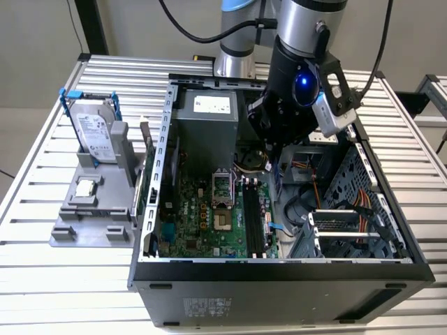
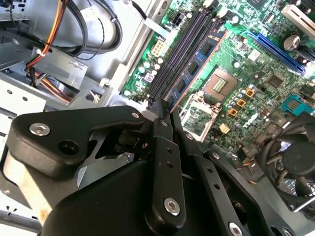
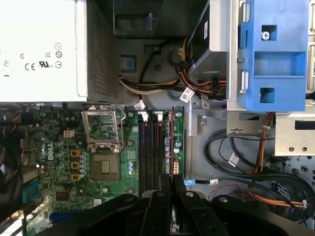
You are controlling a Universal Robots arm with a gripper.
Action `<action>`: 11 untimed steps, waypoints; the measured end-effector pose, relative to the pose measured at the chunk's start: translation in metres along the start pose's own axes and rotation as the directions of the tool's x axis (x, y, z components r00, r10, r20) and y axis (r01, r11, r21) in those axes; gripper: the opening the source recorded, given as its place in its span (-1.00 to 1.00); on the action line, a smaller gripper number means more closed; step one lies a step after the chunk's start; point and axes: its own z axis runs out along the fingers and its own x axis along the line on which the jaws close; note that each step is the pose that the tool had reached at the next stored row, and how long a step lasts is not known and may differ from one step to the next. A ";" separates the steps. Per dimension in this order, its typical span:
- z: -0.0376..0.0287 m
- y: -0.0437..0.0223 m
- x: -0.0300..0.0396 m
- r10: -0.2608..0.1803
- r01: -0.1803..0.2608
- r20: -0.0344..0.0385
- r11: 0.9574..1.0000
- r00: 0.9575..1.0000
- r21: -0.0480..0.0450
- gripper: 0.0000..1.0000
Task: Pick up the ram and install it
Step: 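Insert the ram into the slot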
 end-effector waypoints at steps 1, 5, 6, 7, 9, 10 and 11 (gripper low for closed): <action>0.0008 -0.0001 0.0000 0.000 0.000 0.000 1.000 1.000 0.000 -1.00; 0.0073 -0.0005 0.0004 0.000 0.000 0.000 1.000 1.000 0.000 -1.00; 0.0081 -0.0005 0.0005 0.000 0.000 0.000 1.000 1.000 0.000 -1.00; 0.0091 -0.0005 0.0006 0.000 0.000 0.000 1.000 1.000 0.000 -1.00; 0.0112 -0.0006 0.0008 0.000 0.000 0.000 1.000 1.000 0.000 -1.00; 0.0121 -0.0006 0.0010 0.000 0.000 0.000 1.000 1.000 0.000 -1.00; 0.0131 -0.0007 0.0011 0.000 0.000 0.000 1.000 1.000 0.000 -1.00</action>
